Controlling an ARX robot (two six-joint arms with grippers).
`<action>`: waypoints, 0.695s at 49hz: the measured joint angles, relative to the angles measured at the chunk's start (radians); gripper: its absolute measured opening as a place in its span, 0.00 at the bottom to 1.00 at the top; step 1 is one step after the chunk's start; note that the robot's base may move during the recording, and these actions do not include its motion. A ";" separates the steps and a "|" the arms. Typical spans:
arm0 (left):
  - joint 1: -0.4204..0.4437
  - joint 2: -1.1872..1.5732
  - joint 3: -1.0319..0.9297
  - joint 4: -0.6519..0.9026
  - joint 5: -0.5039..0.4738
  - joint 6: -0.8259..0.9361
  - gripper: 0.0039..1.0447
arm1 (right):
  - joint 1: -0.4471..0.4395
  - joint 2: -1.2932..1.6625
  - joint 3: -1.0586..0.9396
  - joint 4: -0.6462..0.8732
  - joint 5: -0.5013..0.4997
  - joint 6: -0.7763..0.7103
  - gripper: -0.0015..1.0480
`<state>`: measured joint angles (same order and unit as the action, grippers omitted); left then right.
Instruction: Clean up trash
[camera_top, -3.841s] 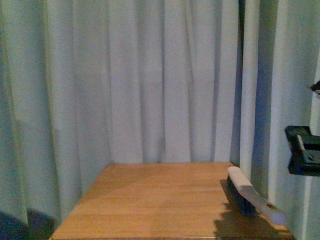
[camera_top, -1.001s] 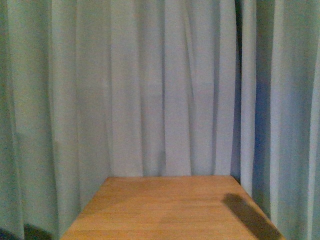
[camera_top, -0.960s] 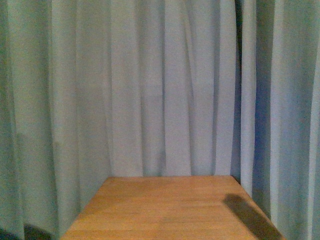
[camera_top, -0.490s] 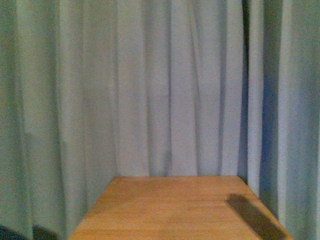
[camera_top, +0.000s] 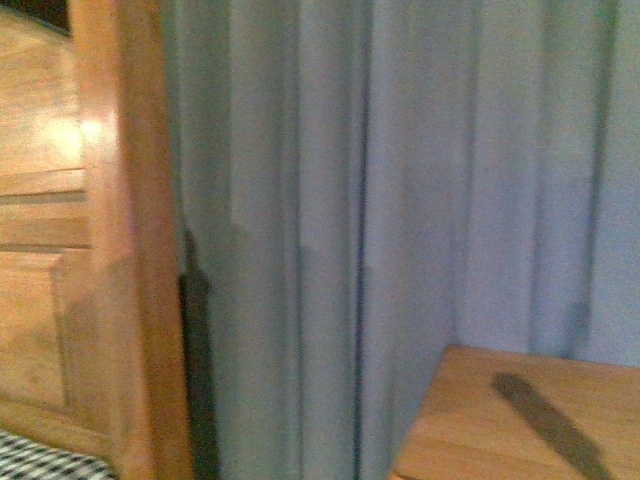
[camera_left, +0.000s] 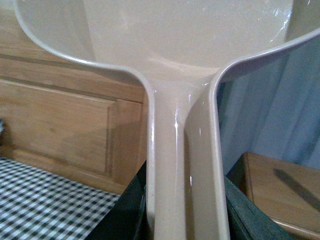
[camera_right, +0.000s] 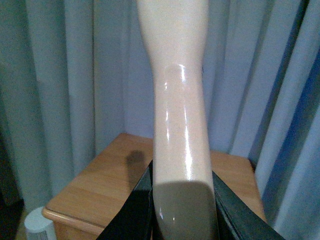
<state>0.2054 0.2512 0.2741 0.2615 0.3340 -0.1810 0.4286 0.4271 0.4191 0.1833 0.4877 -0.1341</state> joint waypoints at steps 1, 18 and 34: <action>0.000 0.000 0.000 0.000 0.001 0.000 0.25 | -0.002 -0.001 0.000 0.000 0.005 0.001 0.19; 0.000 -0.002 0.000 0.000 0.002 0.000 0.25 | -0.002 -0.003 0.000 0.000 0.002 0.000 0.19; 0.000 -0.002 0.000 0.000 0.002 0.000 0.25 | 0.000 -0.003 -0.002 0.000 -0.002 -0.001 0.19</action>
<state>0.2054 0.2493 0.2741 0.2615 0.3363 -0.1806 0.4282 0.4240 0.4175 0.1833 0.4862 -0.1349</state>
